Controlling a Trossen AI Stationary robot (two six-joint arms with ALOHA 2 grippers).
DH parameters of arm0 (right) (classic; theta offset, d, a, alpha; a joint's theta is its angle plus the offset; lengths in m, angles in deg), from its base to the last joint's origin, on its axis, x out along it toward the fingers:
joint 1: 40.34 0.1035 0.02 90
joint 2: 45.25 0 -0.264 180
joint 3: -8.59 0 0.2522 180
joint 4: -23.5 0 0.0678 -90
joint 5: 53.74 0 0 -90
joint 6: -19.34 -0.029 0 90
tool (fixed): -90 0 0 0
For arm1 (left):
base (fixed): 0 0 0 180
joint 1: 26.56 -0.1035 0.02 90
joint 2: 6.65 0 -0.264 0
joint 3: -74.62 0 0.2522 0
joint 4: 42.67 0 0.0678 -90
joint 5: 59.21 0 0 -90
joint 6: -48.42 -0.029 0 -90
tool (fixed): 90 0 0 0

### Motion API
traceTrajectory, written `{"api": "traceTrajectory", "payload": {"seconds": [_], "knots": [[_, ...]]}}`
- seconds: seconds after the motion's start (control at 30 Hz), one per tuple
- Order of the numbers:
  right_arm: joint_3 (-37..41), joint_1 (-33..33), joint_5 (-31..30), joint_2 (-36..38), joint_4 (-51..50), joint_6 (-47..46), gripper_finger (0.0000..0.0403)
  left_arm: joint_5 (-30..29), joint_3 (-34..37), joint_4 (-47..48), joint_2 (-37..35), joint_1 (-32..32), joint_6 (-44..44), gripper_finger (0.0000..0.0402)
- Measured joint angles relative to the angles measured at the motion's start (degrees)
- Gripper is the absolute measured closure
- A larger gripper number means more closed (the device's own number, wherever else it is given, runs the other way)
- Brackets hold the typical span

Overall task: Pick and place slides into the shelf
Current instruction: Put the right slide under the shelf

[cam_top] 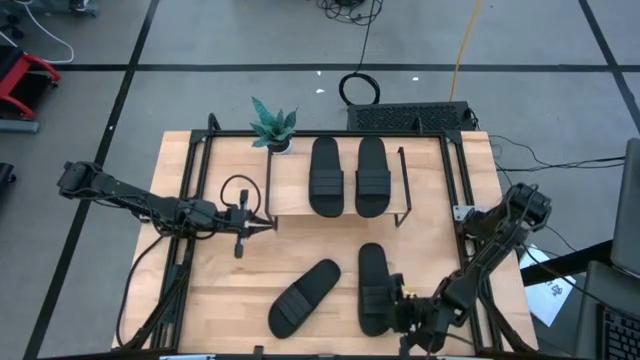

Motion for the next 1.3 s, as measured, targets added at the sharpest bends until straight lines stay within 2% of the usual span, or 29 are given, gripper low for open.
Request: {"api": "traceTrajectory", "payload": {"seconds": [0.23, 0.43, 0.6, 0.77, 0.97, 1.13, 1.3], "knots": [[-8.9, 1.7, -0.7, -3.0, -9.0, -6.8, 0.0167, 1.2, 0.0, 0.6, 0.0, 0.0, -0.5, 0.0369], [-16.9, 1.9, -0.9, -7.3, -12.2, -18.0, 0.0160, 1.6, 0.0, 4.2, 0.0, 0.0, 0.8, 0.0369], [-17.0, 2.9, -0.8, -10.4, -9.4, -35.8, 0.0200, 4.3, 0.0, 6.1, 0.0, 0.0, 0.9, 0.0369], [-16.9, 4.3, -1.4, -12.3, -8.6, -52.5, 0.0249, 4.6, 0.0, 5.6, 0.0, 0.0, -1.1, 0.0369], [-16.9, 6.1, -11.5, -14.9, -7.9, -75.4, 0.0311, 4.6, 0.0, 5.3, 0.0, 0.0, -4.7, 0.0369], [-16.9, 6.7, -13.0, -17.0, -7.4, -84.6, 0.0357, 4.6, 0.0, 4.0, 0.0, 0.0, -8.6, 0.0369], [-16.9, 5.8, -12.8, -18.6, -6.9, -89.4, 0.0378, 4.6, 0.0, 3.1, 0.0, 0.0, -11.2, 0.0369]]}}
